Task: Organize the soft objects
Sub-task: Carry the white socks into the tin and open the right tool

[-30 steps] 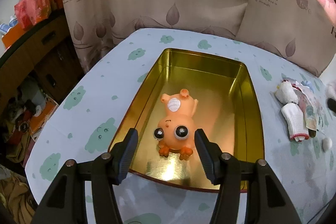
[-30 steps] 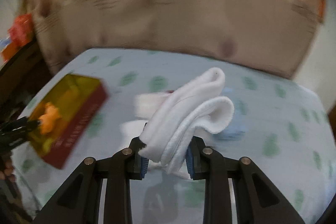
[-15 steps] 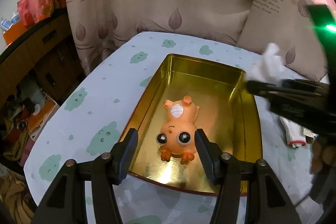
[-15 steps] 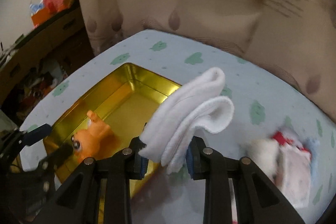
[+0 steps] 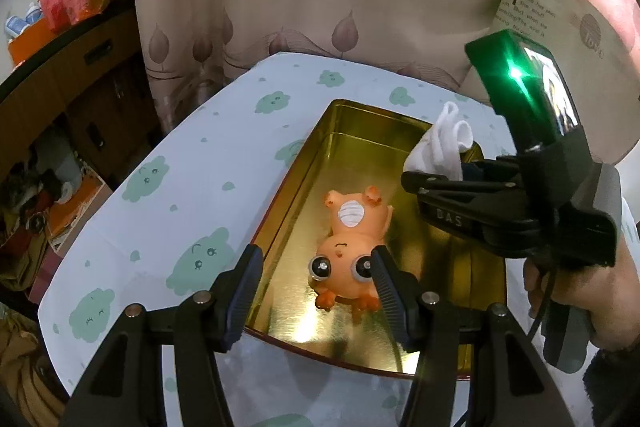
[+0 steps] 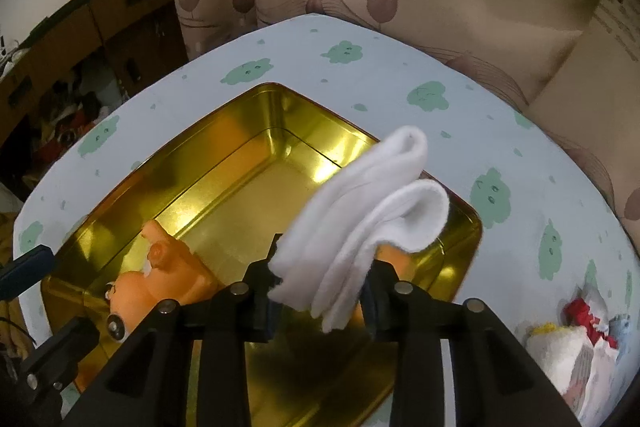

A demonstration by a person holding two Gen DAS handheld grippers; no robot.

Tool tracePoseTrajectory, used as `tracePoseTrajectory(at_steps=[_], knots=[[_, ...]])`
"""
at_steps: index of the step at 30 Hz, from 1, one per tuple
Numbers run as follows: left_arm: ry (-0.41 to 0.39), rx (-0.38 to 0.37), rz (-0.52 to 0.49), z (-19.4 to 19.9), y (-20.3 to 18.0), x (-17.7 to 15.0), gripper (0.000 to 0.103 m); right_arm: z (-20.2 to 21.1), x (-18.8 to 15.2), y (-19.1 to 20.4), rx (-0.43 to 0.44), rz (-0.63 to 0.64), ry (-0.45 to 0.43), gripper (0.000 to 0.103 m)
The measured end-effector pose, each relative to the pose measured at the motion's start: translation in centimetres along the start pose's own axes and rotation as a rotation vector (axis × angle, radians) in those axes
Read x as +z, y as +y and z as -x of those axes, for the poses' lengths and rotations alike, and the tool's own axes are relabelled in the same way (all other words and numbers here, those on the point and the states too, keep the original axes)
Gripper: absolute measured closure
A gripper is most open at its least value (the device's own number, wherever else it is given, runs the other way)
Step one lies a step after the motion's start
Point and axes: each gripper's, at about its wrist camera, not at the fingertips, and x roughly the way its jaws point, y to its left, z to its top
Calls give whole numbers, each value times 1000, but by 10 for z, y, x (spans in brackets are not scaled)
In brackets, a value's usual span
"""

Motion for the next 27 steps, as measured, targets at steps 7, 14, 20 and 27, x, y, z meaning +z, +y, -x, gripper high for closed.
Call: tracePoseTrajectory(at_steps=[7,14,20,27], knots=[[7,0,12,-1,3,0,46,0,2,2,5,7,-4,47],[4,-2,5,-1,3,0,46,15,1,6,-10,24,-36,30],[3,-9,-7,-2,2,0,46,42,-5,6,-11,20,-79,28],[-7,-9,-35,0,-4,-2,46,85,-38,0,-37,15,-134,24]])
